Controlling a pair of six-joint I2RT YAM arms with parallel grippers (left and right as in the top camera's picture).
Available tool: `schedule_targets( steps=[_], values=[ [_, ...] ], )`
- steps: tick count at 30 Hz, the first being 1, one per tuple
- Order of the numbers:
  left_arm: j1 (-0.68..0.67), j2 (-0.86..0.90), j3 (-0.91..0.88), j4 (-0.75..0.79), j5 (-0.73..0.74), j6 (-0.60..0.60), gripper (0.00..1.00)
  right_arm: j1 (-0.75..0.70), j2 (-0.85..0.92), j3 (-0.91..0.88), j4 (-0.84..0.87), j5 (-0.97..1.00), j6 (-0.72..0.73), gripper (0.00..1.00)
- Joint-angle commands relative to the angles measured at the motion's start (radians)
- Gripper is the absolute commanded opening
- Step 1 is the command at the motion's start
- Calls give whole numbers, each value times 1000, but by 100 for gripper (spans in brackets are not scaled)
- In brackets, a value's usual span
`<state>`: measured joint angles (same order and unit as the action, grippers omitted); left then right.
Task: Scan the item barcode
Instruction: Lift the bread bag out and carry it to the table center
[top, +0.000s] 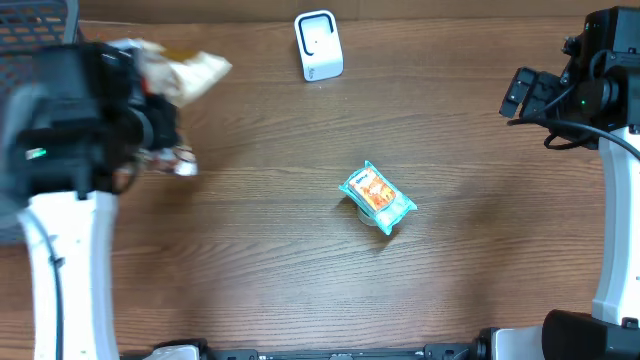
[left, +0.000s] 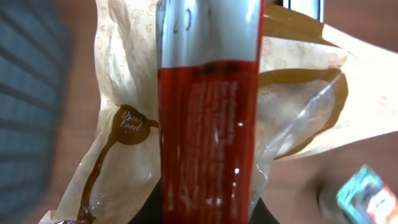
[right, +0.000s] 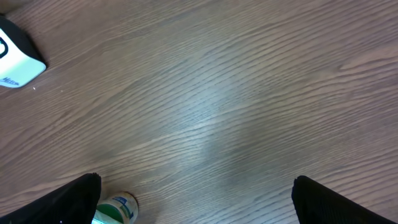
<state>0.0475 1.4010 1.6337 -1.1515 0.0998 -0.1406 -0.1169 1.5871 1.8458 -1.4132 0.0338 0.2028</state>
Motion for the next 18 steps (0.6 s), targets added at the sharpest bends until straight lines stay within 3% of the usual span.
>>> schedule_targets(
  steps=[1, 10, 18],
  values=[
    [-82, 7, -154, 59, -60, -109, 4, -1, -2, 18, 5, 10, 3, 100],
    [-166, 16, -509, 350, -84, -173, 4, -1, -2, 18, 5, 10, 3, 100],
    [-166, 72, -634, 484, -89, -174, 4, -1, -2, 18, 5, 10, 3, 100]
  ],
)
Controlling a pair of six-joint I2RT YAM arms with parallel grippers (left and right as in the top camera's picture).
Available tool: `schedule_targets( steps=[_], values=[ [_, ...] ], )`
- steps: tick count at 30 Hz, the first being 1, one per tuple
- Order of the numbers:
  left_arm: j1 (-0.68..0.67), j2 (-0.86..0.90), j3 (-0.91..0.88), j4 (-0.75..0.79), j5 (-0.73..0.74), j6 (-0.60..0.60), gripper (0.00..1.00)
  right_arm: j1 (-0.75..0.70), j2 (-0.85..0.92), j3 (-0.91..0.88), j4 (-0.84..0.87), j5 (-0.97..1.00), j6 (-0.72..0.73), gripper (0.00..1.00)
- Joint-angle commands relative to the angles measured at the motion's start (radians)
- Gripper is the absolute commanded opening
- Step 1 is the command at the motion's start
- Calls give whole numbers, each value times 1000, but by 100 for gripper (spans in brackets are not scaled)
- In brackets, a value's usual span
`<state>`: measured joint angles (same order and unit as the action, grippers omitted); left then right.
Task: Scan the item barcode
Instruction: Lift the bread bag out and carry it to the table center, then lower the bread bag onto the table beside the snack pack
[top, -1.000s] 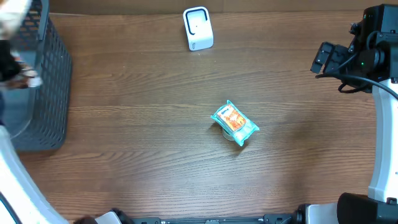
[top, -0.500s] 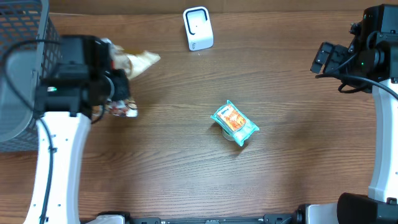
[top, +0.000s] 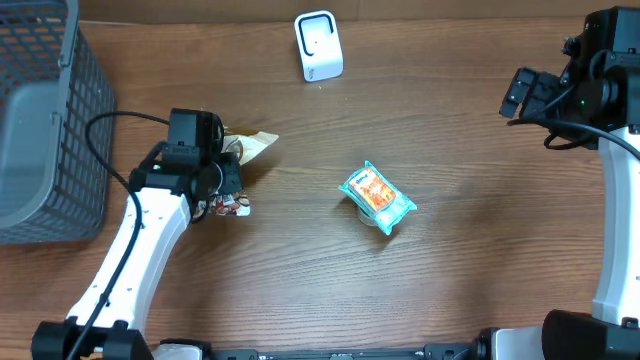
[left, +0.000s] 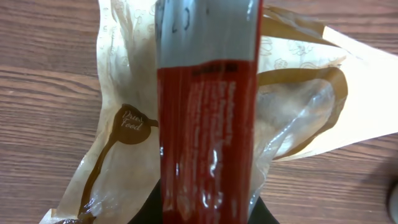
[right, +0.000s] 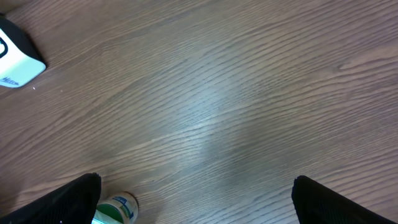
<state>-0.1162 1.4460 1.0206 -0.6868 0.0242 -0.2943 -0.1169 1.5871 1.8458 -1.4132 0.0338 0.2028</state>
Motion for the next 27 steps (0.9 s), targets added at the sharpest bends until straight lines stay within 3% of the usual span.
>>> schedule_targets(
  steps=[1, 11, 17, 21, 27],
  values=[
    [-2, 48, -23, 23, -13, -21, 4, -1, -2, 18, 5, 10, 3, 100],
    [-2, 169, -23, 42, -6, -20, 10, -1, -2, 18, 5, 10, 3, 100],
    [-2, 169, -23, 45, -6, -20, 51, -1, -2, 18, 5, 10, 3, 100],
    [-2, 169, -23, 41, -6, -20, 73, -2, -2, 18, 5, 10, 3, 100],
    [-2, 169, -23, 37, -6, -20, 77, -1, -2, 18, 5, 10, 3, 100]
  ],
)
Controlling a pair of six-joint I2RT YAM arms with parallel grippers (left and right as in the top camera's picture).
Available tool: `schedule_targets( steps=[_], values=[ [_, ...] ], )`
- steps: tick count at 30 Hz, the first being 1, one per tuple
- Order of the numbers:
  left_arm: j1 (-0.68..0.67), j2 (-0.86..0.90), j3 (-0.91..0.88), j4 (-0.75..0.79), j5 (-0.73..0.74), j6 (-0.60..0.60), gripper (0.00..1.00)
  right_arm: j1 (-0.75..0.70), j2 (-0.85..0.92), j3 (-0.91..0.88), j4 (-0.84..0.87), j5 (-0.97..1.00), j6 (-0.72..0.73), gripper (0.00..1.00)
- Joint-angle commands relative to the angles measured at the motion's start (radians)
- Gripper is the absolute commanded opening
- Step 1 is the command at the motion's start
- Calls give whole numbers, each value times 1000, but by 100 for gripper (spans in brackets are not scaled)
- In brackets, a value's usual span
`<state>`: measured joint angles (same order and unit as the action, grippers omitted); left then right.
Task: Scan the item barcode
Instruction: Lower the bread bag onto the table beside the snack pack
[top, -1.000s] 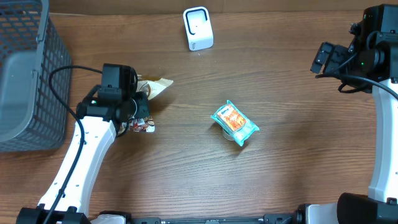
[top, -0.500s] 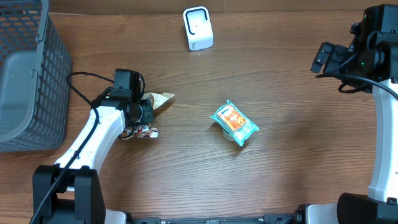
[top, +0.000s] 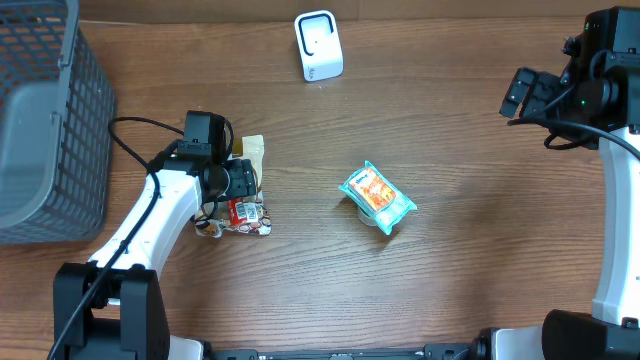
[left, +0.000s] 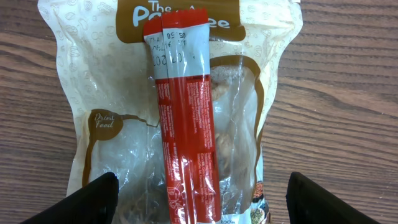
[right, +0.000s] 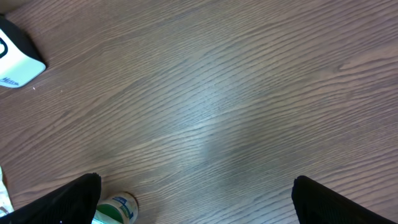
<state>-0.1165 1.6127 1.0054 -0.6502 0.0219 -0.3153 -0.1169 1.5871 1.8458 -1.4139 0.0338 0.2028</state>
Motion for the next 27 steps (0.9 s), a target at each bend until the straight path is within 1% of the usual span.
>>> schedule_targets(
  steps=[1, 4, 5, 9, 11, 13, 17, 20, 22, 23, 27],
  values=[
    [-2, 2, -8, -1, -3, 1, 77, -1, -2, 18, 6, 10, 3, 100],
    [-2, 2, -8, -18, -3, 1, 78, -1, -2, 18, 6, 10, 3, 100],
    [-2, 2, -8, -42, -3, 1, 84, -1, -2, 18, 6, 10, 3, 100],
    [-2, 2, -14, -87, -3, 1, 85, -1, -2, 18, 6, 10, 3, 100],
    [-2, 2, -34, -86, -3, 1, 85, -1, -2, 18, 6, 10, 3, 100],
    [-2, 2, -68, -52, -3, 1, 85, -1, -2, 18, 6, 10, 3, 100],
    [-2, 2, -153, 92, -4, 1, 85, -1, -2, 18, 6, 10, 3, 100],
    [-2, 2, -183, 158, -8, 0, 79, -1, -2, 18, 6, 10, 3, 100],
    [-2, 2, -187, 182, -21, 0, 70, -1, -2, 18, 6, 10, 3, 100],
    [-2, 2, -187, 192, -42, 0, 68, -1, -2, 18, 6, 10, 3, 100],
    [-2, 2, -187, 225, -109, 1, 67, -1, -2, 18, 6, 10, 3, 100]
  ],
)
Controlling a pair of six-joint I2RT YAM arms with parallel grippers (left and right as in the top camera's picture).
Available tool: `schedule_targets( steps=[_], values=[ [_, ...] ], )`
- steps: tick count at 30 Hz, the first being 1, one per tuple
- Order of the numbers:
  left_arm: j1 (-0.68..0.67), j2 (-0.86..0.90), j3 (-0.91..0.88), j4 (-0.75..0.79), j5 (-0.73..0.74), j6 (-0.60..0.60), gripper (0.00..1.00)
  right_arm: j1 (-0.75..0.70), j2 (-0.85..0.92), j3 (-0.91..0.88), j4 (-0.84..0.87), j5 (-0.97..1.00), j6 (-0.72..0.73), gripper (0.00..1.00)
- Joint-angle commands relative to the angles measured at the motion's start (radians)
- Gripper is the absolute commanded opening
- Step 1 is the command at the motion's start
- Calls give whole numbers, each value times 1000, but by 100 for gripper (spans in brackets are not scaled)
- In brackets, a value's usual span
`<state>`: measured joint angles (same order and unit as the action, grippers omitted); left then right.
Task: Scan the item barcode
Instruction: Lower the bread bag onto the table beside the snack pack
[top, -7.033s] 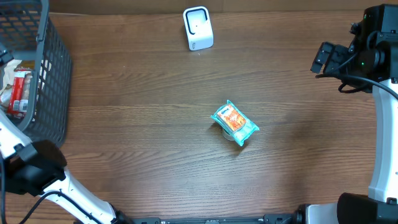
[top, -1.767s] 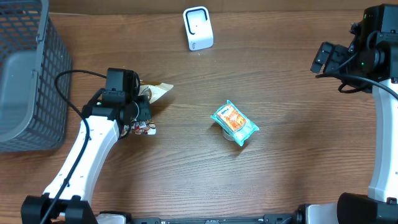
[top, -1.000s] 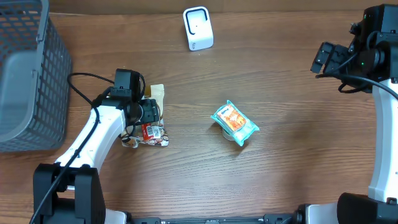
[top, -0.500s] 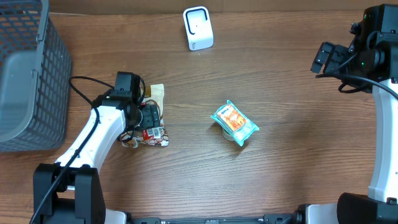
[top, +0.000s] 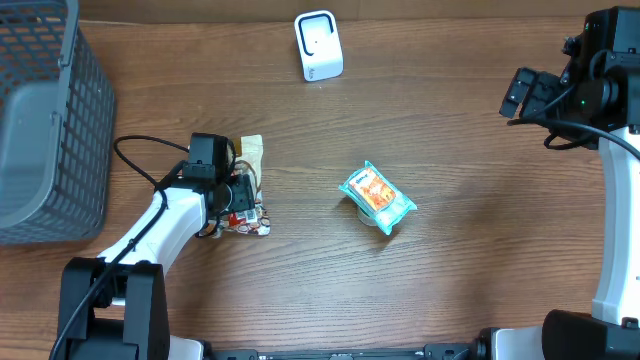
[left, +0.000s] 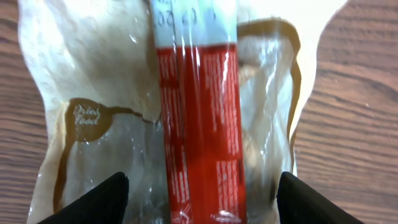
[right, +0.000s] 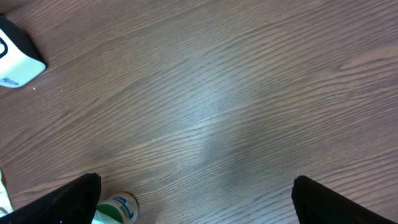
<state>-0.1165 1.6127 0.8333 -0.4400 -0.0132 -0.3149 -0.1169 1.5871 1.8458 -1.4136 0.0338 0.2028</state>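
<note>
A clear-and-tan snack bag (left: 93, 81) with two red sachets (left: 199, 124) on it lies flat on the wood table; its tan end (top: 253, 151) shows left of centre in the overhead view. My left gripper (left: 200, 202) is open just over the bag, one fingertip off each side of it. The white scanner (top: 319, 45) stands at the back middle. A teal-lidded cup (top: 378, 198) sits mid-table. My right gripper (right: 202, 202) hangs open and empty at the far right (top: 522, 92).
A grey wire basket (top: 40, 110) fills the back left corner. In the right wrist view the scanner (right: 15, 62) shows at the left edge, and the cup's green side (right: 116, 210) beside my left fingertip (right: 71, 199).
My left gripper, still open, has come down closer onto the bag, which now fills its view. The bag lies where it did. The right arm has not moved.
My left gripper was shut on the bag and sachets beside the basket. Then it held them lower, left of centre. Then the bag lay flat on the table with the gripper open above it. Now the open fingers sit close around it.
</note>
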Motion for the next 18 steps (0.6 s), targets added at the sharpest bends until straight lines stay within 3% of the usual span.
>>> schedule_targets(
  steps=[1, 8, 10, 18],
  values=[
    [-2, 3, -15, 25, -81, 1, 67, -1, -2, 18, 6, 10, 3, 100],
    [-2, 3, -15, 74, -84, 1, 66, -1, -2, 18, 6, 10, 3, 100],
    [-1, 1, -8, 77, -84, 6, 73, -1, -2, 18, 6, 10, 3, 100],
    [0, -131, 304, -278, -33, 6, 82, -1, -2, 18, 6, 10, 3, 100]
  ],
)
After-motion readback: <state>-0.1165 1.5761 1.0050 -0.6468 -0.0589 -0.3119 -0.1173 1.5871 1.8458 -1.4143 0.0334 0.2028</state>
